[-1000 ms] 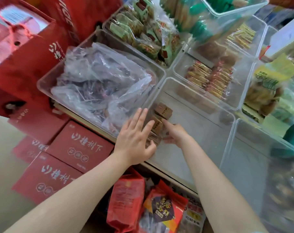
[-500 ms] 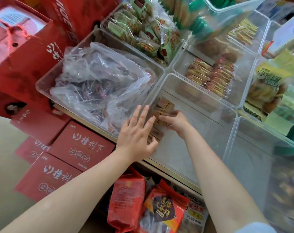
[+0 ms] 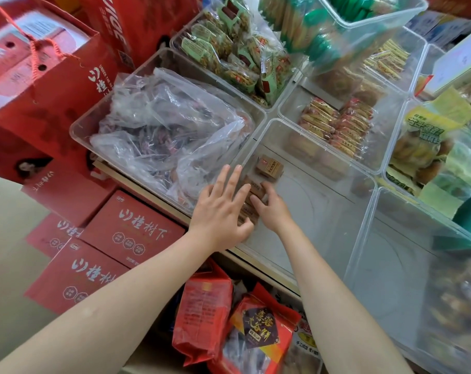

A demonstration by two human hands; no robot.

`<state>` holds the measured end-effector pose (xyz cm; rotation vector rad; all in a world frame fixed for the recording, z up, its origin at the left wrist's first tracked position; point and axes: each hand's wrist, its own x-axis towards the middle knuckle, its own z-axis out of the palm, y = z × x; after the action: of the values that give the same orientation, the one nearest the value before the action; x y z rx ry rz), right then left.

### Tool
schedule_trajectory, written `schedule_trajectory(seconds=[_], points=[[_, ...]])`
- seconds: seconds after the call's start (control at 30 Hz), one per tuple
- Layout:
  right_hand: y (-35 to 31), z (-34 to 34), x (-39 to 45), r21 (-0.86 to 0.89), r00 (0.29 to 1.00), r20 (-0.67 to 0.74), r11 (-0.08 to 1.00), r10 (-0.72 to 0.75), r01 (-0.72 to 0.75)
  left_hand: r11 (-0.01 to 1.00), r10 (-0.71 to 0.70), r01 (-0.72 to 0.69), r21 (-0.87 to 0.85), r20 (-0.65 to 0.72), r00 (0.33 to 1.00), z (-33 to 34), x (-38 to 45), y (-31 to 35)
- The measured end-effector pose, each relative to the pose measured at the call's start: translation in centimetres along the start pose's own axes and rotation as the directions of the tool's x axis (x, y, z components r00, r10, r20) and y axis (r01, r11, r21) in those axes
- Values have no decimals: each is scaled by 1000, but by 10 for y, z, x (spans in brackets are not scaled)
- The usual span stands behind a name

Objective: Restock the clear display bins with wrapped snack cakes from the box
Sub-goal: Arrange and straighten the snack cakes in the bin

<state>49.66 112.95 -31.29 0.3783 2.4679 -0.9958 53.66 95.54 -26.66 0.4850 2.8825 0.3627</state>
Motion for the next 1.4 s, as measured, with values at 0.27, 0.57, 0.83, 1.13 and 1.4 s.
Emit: schedule_trajectory(seconds=[0.27, 0.57, 0.83, 1.13, 1.4], points=[[-2, 8, -6, -191, 992, -99, 977, 72, -90, 989, 17, -32, 142, 102, 995, -6, -18, -2], [10, -80, -113, -163, 988, 39, 974, -151, 155, 989, -31, 6, 146, 168, 985, -25, -30, 36], [135, -198, -388, 21, 833, -535, 984, -138, 176, 846, 272, -146, -513, 179, 946, 0, -117, 240], [324, -270, -527, -13, 694, -700, 969, 167, -247, 584, 559, -251, -772, 158, 814, 41, -227, 500], [423, -248, -504, -254, 893, -381, 901, 240, -351, 543, 427, -108, -833, 163, 890, 58, -247, 522]])
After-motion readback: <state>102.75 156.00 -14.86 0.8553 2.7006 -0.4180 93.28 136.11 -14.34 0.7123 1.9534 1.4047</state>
